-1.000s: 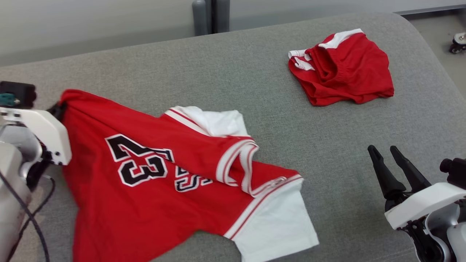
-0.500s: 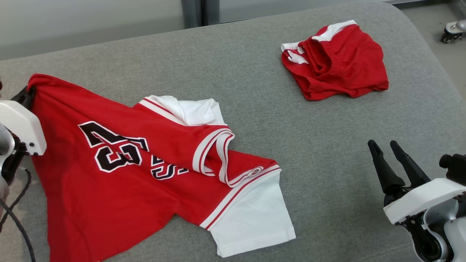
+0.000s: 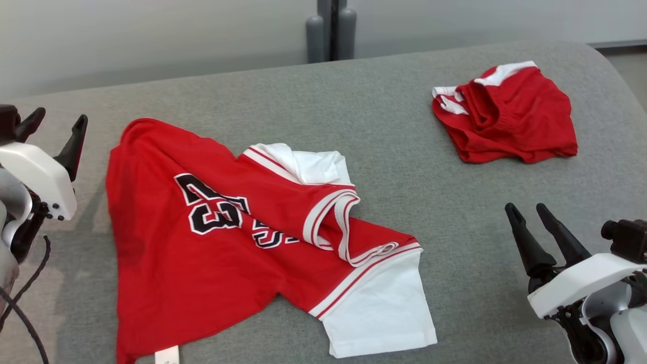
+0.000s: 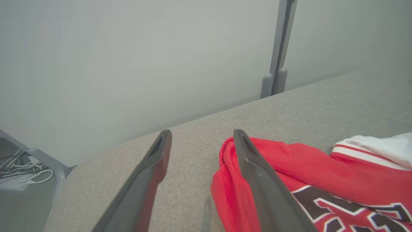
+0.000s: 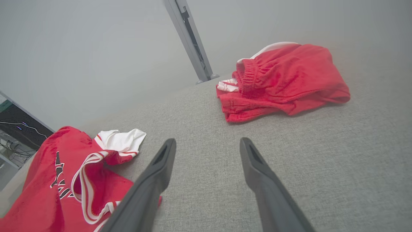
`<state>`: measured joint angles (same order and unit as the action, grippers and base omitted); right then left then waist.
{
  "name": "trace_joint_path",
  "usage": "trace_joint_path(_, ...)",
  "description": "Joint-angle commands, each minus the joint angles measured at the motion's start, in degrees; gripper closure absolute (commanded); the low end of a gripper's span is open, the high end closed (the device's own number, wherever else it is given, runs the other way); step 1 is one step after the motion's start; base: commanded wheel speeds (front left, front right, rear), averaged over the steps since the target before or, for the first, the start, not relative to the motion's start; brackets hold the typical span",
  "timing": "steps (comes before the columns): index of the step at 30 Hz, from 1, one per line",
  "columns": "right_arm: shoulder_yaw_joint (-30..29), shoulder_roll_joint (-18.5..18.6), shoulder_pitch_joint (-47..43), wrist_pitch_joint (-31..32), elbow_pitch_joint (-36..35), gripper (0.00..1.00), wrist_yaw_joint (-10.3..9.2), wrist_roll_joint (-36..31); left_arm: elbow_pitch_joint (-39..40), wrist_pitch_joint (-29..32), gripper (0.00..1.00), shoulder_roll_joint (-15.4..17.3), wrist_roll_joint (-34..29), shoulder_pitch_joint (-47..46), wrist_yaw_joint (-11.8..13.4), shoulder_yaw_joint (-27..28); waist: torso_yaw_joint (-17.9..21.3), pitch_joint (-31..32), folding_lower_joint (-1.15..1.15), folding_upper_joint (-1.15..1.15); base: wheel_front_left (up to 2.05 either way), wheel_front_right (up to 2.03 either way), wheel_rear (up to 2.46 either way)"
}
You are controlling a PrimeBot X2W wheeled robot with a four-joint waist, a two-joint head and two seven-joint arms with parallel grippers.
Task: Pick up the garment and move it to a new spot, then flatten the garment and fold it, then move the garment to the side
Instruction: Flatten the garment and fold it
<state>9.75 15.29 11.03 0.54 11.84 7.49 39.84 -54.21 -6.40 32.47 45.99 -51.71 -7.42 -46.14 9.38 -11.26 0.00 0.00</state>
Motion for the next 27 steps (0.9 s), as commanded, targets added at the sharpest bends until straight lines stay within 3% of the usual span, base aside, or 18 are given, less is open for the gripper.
trace_joint_path(1,0.1,0.0,-0.9,-0.6,0.1,0.0,0.02,-0.4,1.1,-2.0,0.0,0.7,0.6,1.7,-0.1,0.2,-2.0,1.9,0.0,0.0,0.0,0.0,0.0)
trace_joint_path(5,-0.7,-1.0,-1.5,-2.1,0.5,0.0,0.02,-1.4,5.3,-5.8,0.0,1.1,1.4,4.7,1.5,1.5,-4.6,3.9,0.0,0.0,0.0,0.0,0.0)
trace_joint_path(11,-3.4,-2.9,-2.5,-6.8,0.0,0.0,0.02,-3.8,15.3,-8.5,0.0,2.3,3.0,11.1,7.5,5.8,-7.0,5.4,0.0,0.0,0.0,0.0,0.0)
trace_joint_path(12,-3.4,-2.9,-2.5,-6.8,0.0,0.0,0.02,-3.8,15.3,-8.5,0.0,2.3,3.0,11.1,7.5,5.8,-7.0,5.4,0.0,0.0,0.0,0.0,0.0)
trace_joint_path(13,-4.7,-3.4,-3.4,-8.8,-0.5,0.0,0.02,-4.9,20.0,-8.8,0.0,2.7,3.3,14.7,10.5,8.1,-7.5,5.7,0.0,0.0,0.0,0.0,0.0)
trace_joint_path(14,-4.7,-3.4,-3.4,-8.8,-0.5,0.0,0.02,-4.9,20.0,-8.8,0.0,2.7,3.3,14.7,10.5,8.1,-7.5,5.7,0.0,0.0,0.0,0.0,0.0)
trace_joint_path(17,-6.4,-4.6,-4.5,-11.4,-1.4,0.0,0.02,-6.4,29.1,-8.9,0.0,2.6,1.8,20.8,15.1,13.4,-8.1,5.7,0.0,0.0,0.0,0.0,0.0)
trace_joint_path(22,-7.4,-5.9,-5.5,-13.9,-3.5,0.0,0.02,-8.9,42.8,-8.8,0.0,0.0,-1.9,33.1,20.2,23.0,-8.3,5.3,0.0,0.0,0.0,0.0,0.0)
trace_joint_path(27,-7.8,-7.5,-5.6,-15.3,-4.9,0.0,0.02,-11.9,50.8,-8.8,0.0,-5.1,-6.5,42.4,22.0,29.5,-8.5,5.5,0.0,0.0,0.0,0.0,0.0)
